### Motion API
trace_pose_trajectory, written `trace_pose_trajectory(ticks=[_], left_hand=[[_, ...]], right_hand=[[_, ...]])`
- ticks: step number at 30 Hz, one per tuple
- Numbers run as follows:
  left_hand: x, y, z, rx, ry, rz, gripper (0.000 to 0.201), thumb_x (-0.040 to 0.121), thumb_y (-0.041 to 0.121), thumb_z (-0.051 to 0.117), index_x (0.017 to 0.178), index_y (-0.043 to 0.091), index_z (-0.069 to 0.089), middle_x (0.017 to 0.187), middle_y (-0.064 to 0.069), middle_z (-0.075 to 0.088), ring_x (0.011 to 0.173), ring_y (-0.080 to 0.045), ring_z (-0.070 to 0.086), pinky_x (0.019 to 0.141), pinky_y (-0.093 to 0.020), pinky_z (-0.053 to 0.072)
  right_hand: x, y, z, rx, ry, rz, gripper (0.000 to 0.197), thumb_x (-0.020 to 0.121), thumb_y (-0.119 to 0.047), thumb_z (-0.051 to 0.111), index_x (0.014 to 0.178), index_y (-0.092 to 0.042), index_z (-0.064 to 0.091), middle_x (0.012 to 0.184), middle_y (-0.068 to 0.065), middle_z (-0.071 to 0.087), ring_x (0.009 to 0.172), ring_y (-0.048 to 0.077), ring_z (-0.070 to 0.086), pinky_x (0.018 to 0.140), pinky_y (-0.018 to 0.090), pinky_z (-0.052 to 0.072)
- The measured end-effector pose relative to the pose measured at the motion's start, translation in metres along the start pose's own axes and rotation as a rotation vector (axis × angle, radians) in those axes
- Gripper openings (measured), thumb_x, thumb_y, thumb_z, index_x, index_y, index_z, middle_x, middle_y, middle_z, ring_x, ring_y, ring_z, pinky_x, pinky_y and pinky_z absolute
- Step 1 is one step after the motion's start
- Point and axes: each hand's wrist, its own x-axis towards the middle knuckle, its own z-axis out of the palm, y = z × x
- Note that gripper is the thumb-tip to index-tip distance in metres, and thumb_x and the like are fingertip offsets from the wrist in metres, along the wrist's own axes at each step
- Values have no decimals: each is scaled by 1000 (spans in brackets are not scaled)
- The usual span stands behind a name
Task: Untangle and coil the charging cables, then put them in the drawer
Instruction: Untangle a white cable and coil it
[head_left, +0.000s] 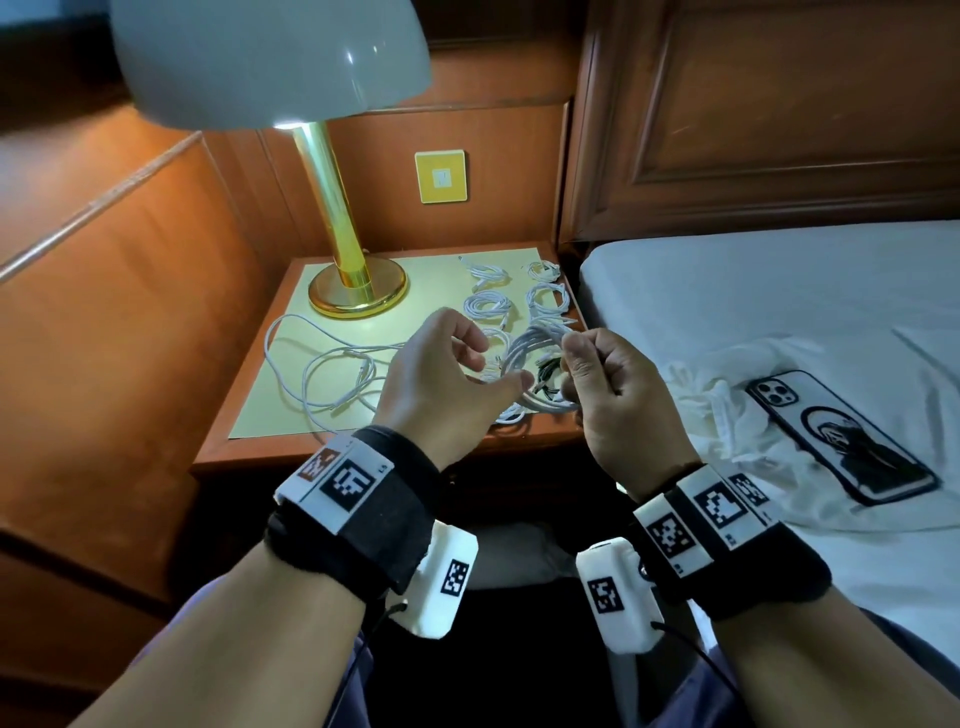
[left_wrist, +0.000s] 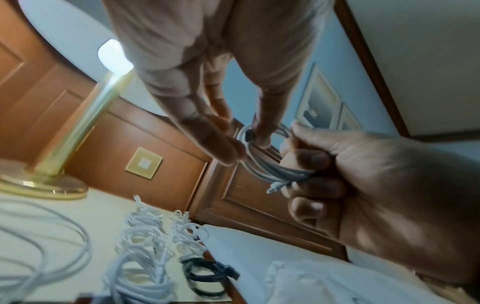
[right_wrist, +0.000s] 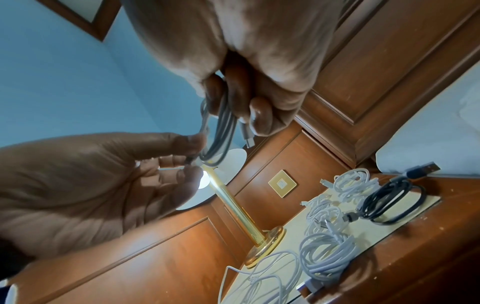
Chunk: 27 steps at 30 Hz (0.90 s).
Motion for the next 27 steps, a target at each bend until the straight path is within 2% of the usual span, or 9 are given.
trace_pose_trajectory(ticks=[3,6,9,11,17,21,23,25,27], left_hand=[[1,-5,0,-46,-34,27,27,75,31,87,76,21,63,71,0,71,67,-23,73,65,-47,62],[3,-3,-4,-116,-126,-2,16,81,17,83,76,12,68,65,-2,72,58,-17,70,65,-40,62],[5,2,-9,-298,-259,-102,15,82,10,81,79,2,68,66,-14,66,51,-17,55,56,-30,55],[7,4,-13,-408,-379,-182,13,84,7,78,81,0,66,65,-11,61,50,-14,49,55,-29,53],[9,6,-26,-458,-564,-202,7,90,3,67,88,-1,61,66,-8,53,55,-12,42,58,-27,52],[7,2,-23,-369,-564,-169,10,94,6,64,88,3,57,67,-7,51,50,-11,47,76,-44,52],[3,-1,-15,-269,-537,-151,14,99,11,60,88,4,54,64,-6,49,46,-11,48,79,-50,56],[1,-3,-9,-35,-487,-106,20,103,23,53,91,7,53,66,-3,52,46,-15,58,72,-43,59],[-2,2,-7,195,-407,-10,22,105,29,44,94,11,53,69,-1,58,57,-21,69,56,-27,49]], right_hand=[[3,3,1,95,-16,73,57,91,-66,52,90,-9,58,65,2,49,54,9,40,54,26,36],[4,6,-1,139,6,96,65,83,-72,58,90,-7,56,66,-2,50,58,14,43,57,30,39],[3,4,-2,180,51,124,39,91,-62,55,76,-26,60,60,-8,47,56,16,39,53,33,35],[5,1,-5,233,59,165,36,92,-57,56,66,-34,61,56,-12,44,54,12,37,49,29,32],[11,-10,-19,199,69,87,33,87,-43,65,65,-19,66,56,-11,59,56,4,53,58,19,39],[8,-1,-13,198,54,106,42,94,-41,64,81,-1,62,60,-6,51,62,14,46,60,25,39],[5,2,-8,188,2,104,37,97,-41,58,84,-6,61,65,-6,52,66,16,45,62,28,39],[4,1,-6,147,-61,90,32,100,-38,52,86,-11,60,67,-4,53,64,14,45,62,26,39],[3,0,-5,90,-99,86,26,105,-30,47,91,-12,59,67,-5,53,63,11,48,62,21,41]])
